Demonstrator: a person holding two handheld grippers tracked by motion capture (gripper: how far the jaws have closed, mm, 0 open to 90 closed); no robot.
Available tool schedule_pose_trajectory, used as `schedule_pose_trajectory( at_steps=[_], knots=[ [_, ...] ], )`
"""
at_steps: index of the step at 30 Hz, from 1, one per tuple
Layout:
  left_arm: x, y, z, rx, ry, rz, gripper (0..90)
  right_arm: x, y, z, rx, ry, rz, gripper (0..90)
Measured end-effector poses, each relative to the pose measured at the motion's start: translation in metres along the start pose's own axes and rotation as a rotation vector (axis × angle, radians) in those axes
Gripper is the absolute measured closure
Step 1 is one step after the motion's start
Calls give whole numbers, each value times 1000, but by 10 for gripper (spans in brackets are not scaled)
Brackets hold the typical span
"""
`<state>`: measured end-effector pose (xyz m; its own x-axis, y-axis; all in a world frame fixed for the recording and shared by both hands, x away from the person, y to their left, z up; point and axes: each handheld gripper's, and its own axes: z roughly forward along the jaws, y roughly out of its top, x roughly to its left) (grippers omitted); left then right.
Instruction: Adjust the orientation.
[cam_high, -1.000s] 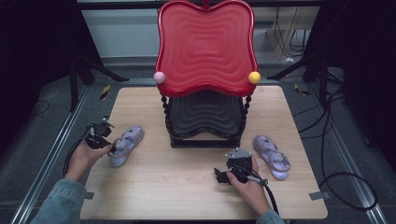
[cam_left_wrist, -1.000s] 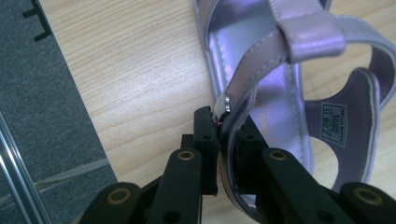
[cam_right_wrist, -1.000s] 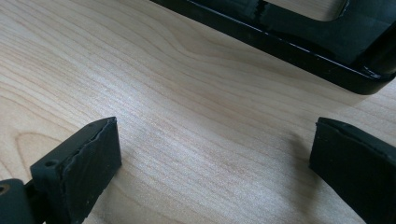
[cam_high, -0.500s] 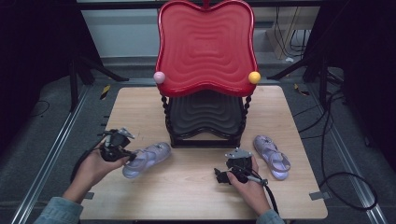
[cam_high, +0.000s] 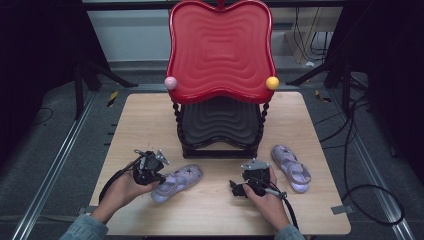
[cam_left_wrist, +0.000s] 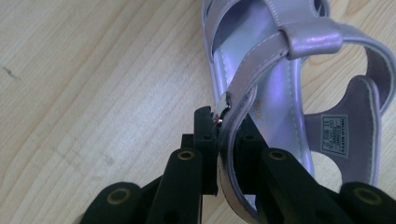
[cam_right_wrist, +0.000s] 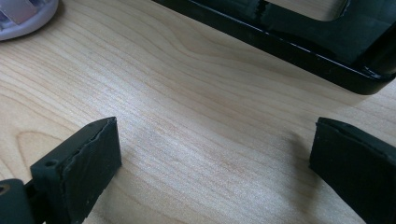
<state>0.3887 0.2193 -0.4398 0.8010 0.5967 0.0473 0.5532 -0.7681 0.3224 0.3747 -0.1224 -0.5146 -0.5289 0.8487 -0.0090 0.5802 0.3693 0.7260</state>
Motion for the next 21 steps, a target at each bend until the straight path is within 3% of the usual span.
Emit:
schedule_pose_trajectory(
  at_steps=[5,8,15,21],
  knots=[
    [-4,-5,3,4,0,-11,798,0,0,0,0,0,0,22],
    [-5,-6,1,7,10,-17,727,0,0,0,0,0,0,22],
    [-14,-5,-30,-62,51,-16,663,0,0,0,0,0,0,22],
    [-38,-8,-46,-72,28,40,643,0,0,0,0,1,1,22]
  ],
)
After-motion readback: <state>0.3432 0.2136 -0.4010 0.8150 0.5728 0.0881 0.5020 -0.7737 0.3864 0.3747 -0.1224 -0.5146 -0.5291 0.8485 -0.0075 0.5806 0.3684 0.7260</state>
